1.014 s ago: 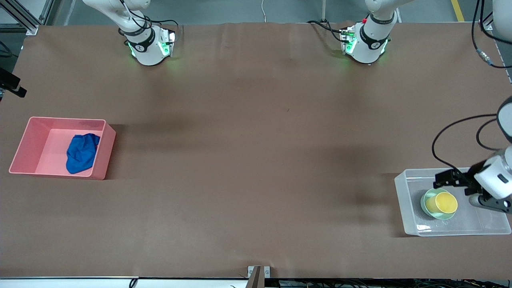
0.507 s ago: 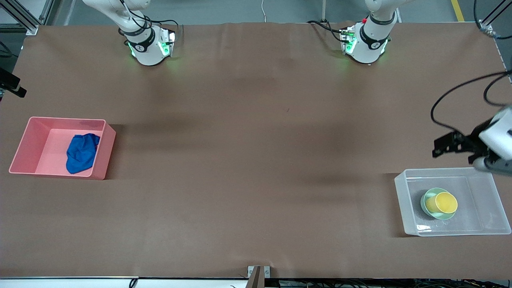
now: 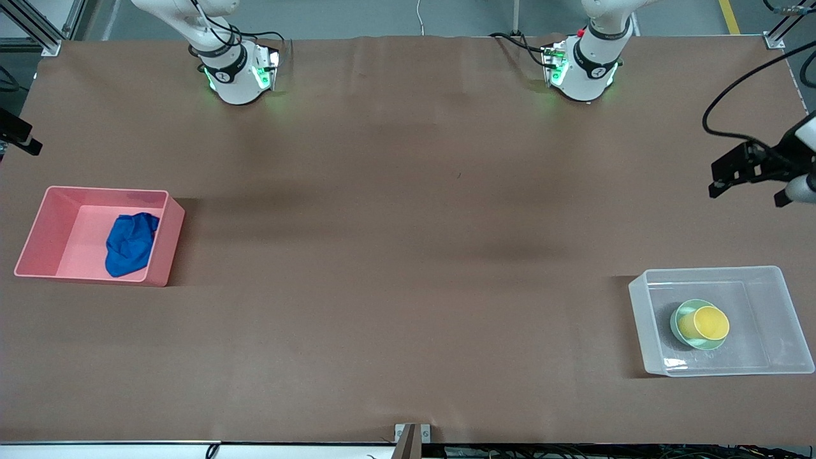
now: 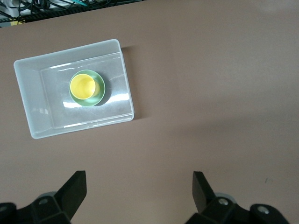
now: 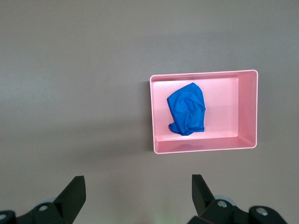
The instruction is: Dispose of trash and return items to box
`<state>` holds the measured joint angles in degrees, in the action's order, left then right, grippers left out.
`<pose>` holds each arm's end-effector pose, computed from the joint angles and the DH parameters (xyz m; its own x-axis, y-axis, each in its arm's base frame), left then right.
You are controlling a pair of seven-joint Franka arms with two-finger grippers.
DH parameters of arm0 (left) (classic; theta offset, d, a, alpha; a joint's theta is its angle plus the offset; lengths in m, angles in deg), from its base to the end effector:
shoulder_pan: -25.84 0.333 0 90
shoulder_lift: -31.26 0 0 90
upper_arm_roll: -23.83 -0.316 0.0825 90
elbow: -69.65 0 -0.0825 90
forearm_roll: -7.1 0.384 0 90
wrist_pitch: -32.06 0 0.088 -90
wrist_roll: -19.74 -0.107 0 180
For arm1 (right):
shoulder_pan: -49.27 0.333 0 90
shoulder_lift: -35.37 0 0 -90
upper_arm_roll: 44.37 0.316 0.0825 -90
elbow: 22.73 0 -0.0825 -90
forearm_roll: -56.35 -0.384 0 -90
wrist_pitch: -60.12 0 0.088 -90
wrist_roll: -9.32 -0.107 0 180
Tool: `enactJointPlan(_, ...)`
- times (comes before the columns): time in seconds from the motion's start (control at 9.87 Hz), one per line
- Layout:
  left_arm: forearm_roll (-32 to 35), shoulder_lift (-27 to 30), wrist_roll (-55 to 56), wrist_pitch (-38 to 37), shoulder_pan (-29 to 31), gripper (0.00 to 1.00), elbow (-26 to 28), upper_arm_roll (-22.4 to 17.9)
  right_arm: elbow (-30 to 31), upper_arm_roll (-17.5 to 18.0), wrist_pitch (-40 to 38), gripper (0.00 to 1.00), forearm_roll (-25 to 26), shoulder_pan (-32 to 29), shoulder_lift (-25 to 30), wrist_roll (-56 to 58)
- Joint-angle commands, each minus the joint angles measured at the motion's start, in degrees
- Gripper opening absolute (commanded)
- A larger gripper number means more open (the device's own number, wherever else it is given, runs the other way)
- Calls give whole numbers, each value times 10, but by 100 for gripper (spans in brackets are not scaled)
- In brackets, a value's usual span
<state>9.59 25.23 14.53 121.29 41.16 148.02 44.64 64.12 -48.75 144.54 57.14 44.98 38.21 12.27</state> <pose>0.5828 -0.0378 0.6626 0.9796 -0.1796 0.0900 -0.1790 -0.9837 -0.0141 0.5224 -0.0825 0.6684 0.9949 -0.1009 0.0065 -0.1010 -0.9948 0.0103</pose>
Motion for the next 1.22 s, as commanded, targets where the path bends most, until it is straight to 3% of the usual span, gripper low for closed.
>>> enactJointPlan(0.0,-19,36,-5,-5,-105,100,55,-110,-1,0,-4,100,9,3,2,-7)
enactJointPlan(0.2,-22,69,6,0,-169,100,102,-180,-1,0,-4,100,9,3,2,-7)
enactJointPlan(0.91,-19,52,52,7,-205,100,101,-198,-1,0,-4,100,9,3,2,-7)
enactJointPlan(1.11,-21,59,53,4,-243,100,106,-245,-1,0,-4,100,9,3,2,-7)
